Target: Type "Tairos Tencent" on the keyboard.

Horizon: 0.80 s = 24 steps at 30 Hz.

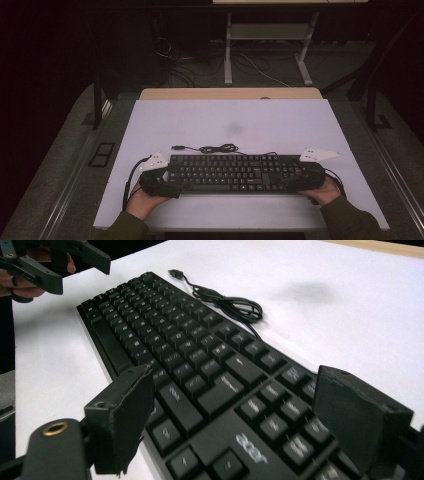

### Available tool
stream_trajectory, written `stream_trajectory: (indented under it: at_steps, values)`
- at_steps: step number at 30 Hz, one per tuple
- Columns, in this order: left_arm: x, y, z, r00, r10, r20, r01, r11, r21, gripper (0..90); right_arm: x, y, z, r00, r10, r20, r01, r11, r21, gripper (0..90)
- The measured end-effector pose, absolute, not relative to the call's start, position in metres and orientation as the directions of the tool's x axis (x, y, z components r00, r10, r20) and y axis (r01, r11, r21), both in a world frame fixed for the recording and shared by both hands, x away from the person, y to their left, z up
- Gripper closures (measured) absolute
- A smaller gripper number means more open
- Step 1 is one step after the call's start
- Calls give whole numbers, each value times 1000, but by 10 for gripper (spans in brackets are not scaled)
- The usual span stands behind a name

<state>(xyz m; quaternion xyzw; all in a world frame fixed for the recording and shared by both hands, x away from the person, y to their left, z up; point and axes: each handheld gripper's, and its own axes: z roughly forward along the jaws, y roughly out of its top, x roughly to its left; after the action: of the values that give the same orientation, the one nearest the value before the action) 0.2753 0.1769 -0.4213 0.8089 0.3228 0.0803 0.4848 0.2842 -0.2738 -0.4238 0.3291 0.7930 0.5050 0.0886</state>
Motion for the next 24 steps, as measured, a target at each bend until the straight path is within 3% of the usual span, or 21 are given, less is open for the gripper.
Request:
stream_trajectory:
  at_steps: [10,16,24]
  values:
    - [277,181,-422,776,611,-157,433,-335,837,107,271,-294,-432,-756,626,190,443,277,853,164]
    - [279,182,-424,771,621,-141,433,-349,831,0,269,-299,-435,-755,629,183,441,281,852,164]
    - [281,183,-424,769,624,-136,434,-354,828,0,269,-300,-434,-752,632,187,442,273,855,164]
